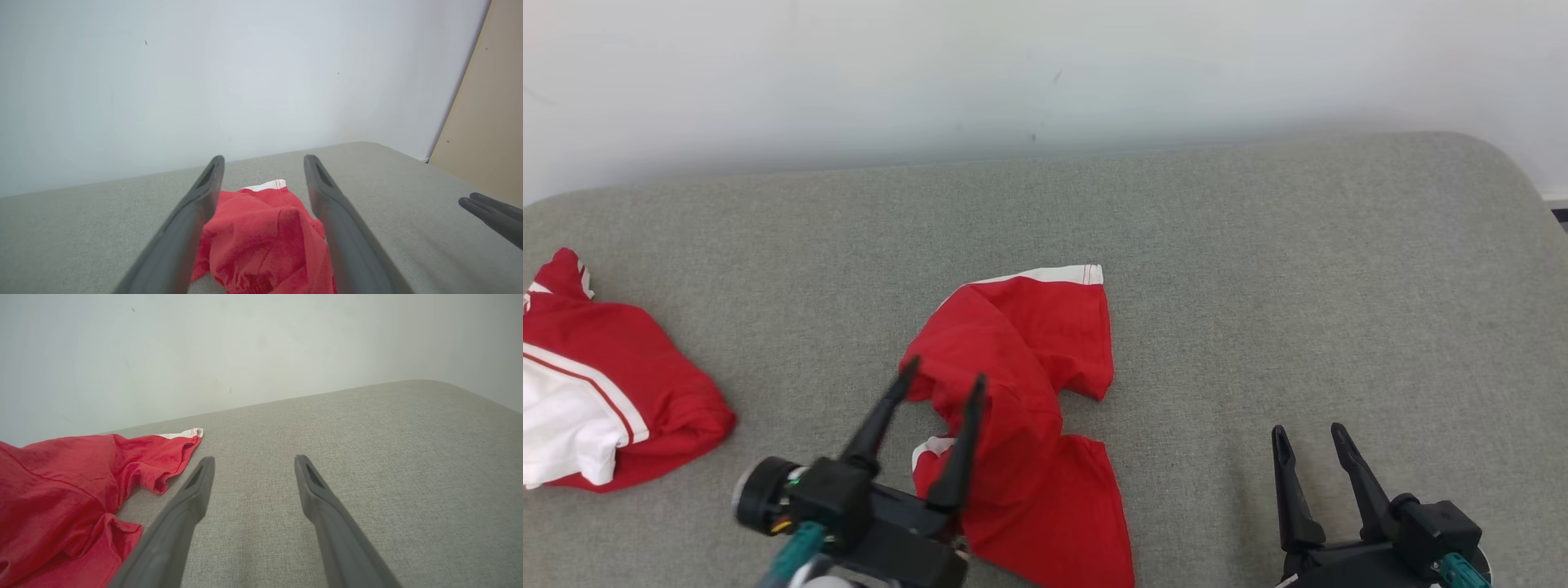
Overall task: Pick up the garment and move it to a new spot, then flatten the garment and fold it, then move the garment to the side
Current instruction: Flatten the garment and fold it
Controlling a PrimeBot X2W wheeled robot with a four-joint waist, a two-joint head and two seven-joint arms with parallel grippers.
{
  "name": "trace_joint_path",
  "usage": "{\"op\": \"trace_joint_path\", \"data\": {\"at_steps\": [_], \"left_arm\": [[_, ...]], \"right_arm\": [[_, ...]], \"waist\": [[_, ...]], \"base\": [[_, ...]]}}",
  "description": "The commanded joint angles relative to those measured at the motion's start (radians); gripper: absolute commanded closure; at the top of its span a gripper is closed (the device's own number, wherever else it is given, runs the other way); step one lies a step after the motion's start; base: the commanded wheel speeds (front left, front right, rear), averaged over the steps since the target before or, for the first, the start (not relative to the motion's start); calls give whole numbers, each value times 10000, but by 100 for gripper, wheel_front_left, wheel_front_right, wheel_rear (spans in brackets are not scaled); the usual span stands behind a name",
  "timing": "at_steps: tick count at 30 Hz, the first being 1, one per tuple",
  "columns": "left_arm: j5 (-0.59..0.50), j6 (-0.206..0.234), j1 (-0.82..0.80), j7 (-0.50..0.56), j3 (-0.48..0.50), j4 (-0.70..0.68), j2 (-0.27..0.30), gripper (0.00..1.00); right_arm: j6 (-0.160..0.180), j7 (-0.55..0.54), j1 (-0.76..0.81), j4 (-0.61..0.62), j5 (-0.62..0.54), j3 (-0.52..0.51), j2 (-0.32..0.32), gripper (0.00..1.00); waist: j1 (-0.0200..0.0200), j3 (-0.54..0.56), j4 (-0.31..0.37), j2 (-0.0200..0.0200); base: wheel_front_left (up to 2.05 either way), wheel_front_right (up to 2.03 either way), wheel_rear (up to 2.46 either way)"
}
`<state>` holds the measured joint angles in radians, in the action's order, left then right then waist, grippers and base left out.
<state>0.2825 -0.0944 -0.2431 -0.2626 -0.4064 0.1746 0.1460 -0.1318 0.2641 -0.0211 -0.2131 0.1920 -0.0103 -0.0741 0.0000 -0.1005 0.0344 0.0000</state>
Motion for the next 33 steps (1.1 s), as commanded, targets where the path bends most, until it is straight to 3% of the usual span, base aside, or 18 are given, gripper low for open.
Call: {"op": "trace_joint_path", "data": {"at_steps": [1,8,14,24,33], "left_arm": [[-78,121,236,-33,337,-236,121,0],[-223,480,1086,-33,2103,-1024,416,0],[-387,455,1925,-33,3531,-1049,299,0],[-838,-27,2622,-34,4087,-552,-108,0],[-1118,-283,2552,-34,4251,-438,-458,0]], "right_arm": [[22,4,46,-29,63,36,33,0],[22,4,64,-69,62,189,59,0],[22,4,173,-225,115,503,36,0],[22,4,232,-662,260,1253,-26,0],[22,-293,-256,-1932,412,2974,-157,0]], "waist": [[0,13,-41,0],[0,7,-16,0],[0,75,-11,0],[0,220,-205,0],[0,379,-460,0]], "base": [[0,0,0],[0,0,0],[0,0,0],[0,0,0],[0,0,0]]}}
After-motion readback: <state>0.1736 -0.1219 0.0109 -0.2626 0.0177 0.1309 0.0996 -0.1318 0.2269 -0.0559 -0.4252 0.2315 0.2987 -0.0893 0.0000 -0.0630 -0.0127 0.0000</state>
